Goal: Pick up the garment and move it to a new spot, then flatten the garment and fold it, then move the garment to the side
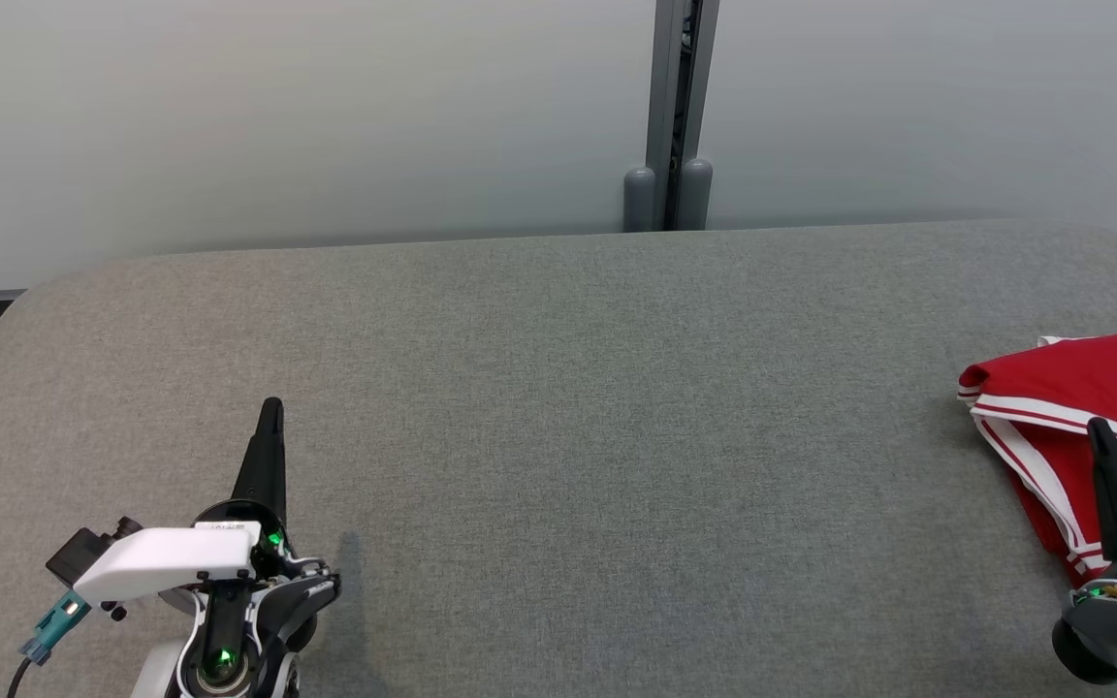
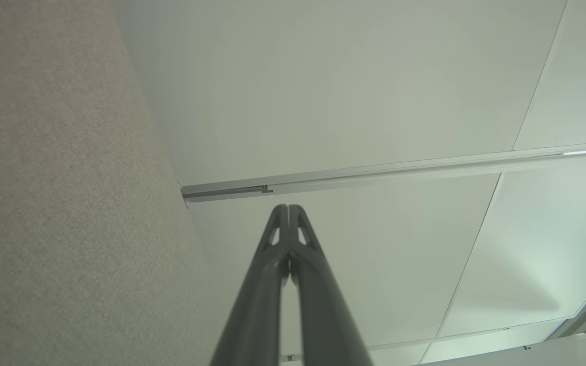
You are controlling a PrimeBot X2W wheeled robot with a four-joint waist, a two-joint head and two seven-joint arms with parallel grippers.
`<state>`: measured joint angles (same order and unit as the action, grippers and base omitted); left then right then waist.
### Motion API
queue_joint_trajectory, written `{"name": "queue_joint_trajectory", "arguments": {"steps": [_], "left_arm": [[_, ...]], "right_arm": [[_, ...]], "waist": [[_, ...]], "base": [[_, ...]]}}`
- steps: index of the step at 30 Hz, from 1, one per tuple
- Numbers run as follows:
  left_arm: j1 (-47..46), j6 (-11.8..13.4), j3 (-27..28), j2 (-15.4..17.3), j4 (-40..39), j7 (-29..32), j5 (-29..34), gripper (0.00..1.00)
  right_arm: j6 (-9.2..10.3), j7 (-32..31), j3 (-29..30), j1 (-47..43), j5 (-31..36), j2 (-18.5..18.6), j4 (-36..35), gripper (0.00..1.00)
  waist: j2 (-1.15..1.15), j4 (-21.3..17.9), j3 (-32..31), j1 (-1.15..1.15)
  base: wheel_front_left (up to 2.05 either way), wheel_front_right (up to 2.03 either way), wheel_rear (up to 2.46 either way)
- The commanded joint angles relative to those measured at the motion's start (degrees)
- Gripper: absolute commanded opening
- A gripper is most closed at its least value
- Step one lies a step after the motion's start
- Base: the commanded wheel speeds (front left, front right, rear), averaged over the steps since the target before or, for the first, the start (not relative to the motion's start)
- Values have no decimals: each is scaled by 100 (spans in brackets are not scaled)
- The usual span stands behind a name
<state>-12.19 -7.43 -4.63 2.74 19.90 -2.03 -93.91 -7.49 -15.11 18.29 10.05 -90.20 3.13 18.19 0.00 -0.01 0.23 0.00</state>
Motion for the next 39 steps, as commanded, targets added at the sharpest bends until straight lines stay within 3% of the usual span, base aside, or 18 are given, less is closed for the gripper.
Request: {"name": "queue_joint_trajectory", "arguments": {"steps": [1, 39], "left_arm": [[-85, -29, 20, 12, -2, 11, -43, 0], [-85, -29, 20, 12, -3, 10, -44, 0]], "right_arm": [[0, -20, 29, 50, 11, 6, 19, 0], [0, -27, 35, 53, 19, 2, 19, 0]], "waist": [[0, 0, 0, 0], [0, 0, 0, 0]], "base": [[0, 0, 0], [0, 0, 0]]}}
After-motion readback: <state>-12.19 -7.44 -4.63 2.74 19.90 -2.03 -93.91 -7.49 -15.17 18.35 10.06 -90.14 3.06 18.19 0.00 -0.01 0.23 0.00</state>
